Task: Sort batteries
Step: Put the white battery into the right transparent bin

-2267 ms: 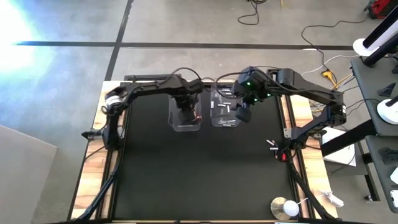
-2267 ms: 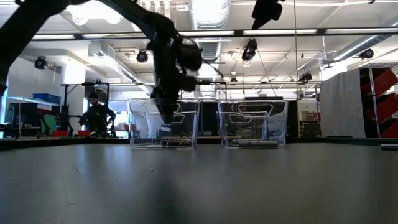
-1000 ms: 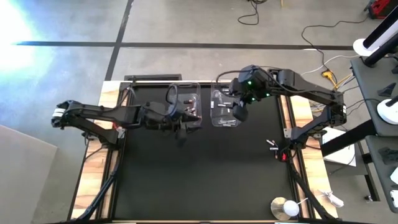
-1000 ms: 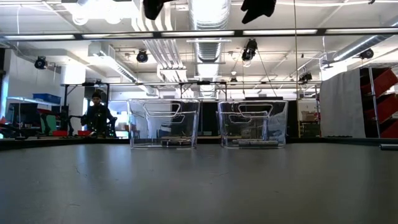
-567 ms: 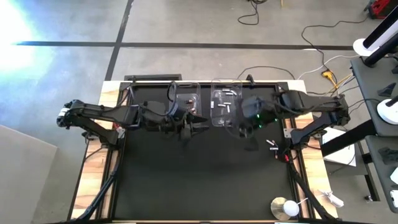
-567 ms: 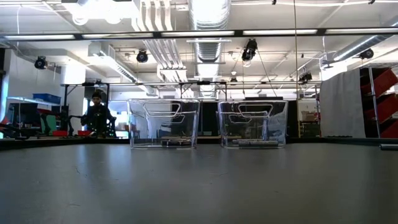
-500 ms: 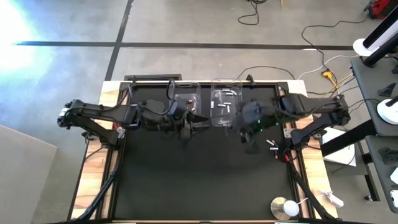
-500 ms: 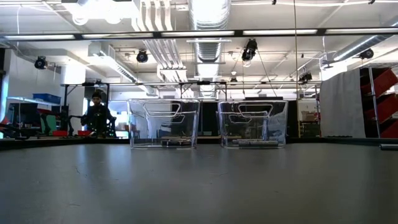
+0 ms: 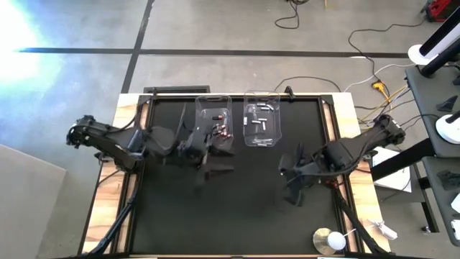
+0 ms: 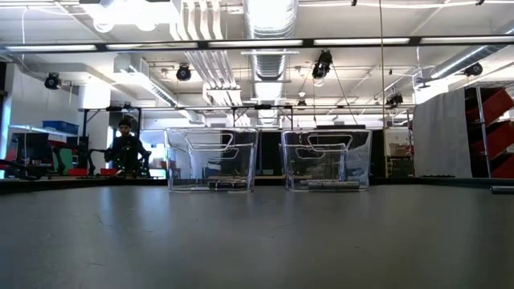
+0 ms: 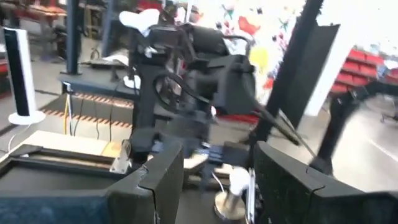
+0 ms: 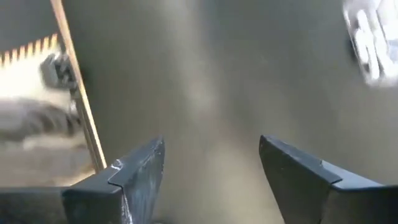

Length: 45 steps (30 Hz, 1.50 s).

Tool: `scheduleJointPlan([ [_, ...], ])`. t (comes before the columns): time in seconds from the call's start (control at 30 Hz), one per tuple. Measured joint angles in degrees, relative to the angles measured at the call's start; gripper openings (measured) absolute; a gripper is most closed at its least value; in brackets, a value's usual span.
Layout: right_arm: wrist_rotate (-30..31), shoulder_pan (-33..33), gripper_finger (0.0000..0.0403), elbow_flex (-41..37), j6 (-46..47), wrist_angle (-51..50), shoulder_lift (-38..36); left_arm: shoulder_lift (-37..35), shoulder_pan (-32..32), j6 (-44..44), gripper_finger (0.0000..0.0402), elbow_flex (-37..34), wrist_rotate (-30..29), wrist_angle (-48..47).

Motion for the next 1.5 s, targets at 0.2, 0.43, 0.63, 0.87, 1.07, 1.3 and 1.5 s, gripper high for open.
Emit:
scheduleJointPlan([
  [0.2, 2.59, 0.88, 0.0277, -2.23, 18.65, 0.97, 1.51, -2.72, -6.26, 1.10, 0.0173, -0.33, 0.03, -8.68],
  [0.43, 2.51, 1.92, 0.0299, -2.77, 29.41, 1.12, 3.95, -3.49, -11.65, 2.79, 0.0173, -2.01, -1.03, -12.49],
  [0.63, 2.34, -0.64, 0.0315, -3.62, 29.47, -0.09, 6.00, -5.53, -15.71, 0.42, 0.0173, -7.80, -4.37, -11.54],
  [0.87, 1.72, -5.39, 0.0329, -6.99, 25.40, -5.56, 4.75, -11.36, -16.78, -6.23, 0.0173, -18.02, -9.21, -5.16],
  [1.07, -1.54, -5.86, 0.0323, -15.16, 17.65, -6.77, 2.81, -16.41, -16.82, -8.36, 0.0173, -24.32, -15.03, -1.91],
  [1.3, -9.58, -9.33, 0.0301, -29.82, 7.37, -6.69, 2.48, -19.52, -16.50, -8.28, 0.0173, -26.64, -19.51, -1.05],
  [1.5, -11.33, -15.67, 0.0273, -39.73, 1.31, -2.73, 2.46, -19.85, -15.14, -7.53, 0.0173, -26.67, -19.95, -0.98],
])
